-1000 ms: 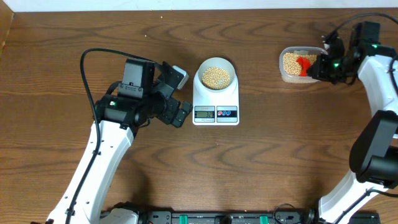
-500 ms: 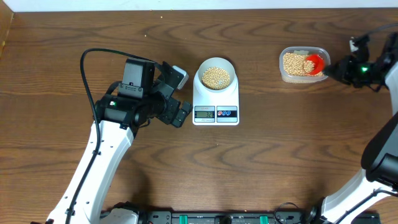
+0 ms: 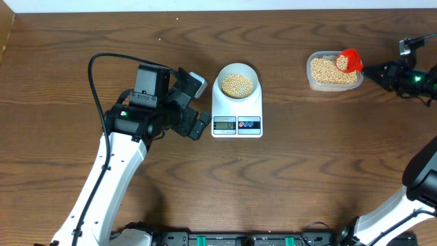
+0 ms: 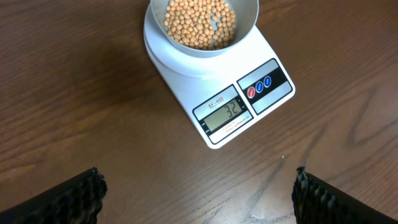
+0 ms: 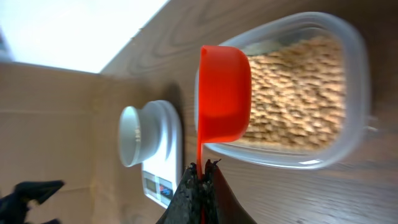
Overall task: Scoop item into bowl and weigh 50g on scale
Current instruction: 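Lift the filled scoop and carry it over the white bowl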
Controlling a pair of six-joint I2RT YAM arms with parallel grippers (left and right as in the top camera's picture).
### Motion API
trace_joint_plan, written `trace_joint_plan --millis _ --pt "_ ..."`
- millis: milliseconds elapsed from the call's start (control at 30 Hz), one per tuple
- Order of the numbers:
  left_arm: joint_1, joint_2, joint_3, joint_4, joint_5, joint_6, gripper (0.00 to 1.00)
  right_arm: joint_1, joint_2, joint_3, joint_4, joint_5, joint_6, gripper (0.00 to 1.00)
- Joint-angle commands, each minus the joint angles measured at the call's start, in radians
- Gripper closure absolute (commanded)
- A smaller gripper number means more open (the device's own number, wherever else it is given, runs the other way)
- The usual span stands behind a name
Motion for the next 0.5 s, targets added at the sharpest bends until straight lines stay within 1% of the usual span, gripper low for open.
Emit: trace_joint_plan --millis 0,233,467 --pt "0.003 0.007 0.013 -0.003 0.012 0.016 0.02 0.012 0.006 0.013 -0.002 -0.134 -0.026 0.99" --pt "0.003 0.007 0.013 -0.003 0.012 0.016 0.02 0.103 0.006 0.013 -0.001 -0.16 -0.025 0.99" --pt "0.003 0.007 0.013 -0.003 0.012 0.016 0.02 0.24 0.006 0.013 0.013 -0.14 -0.023 0.99"
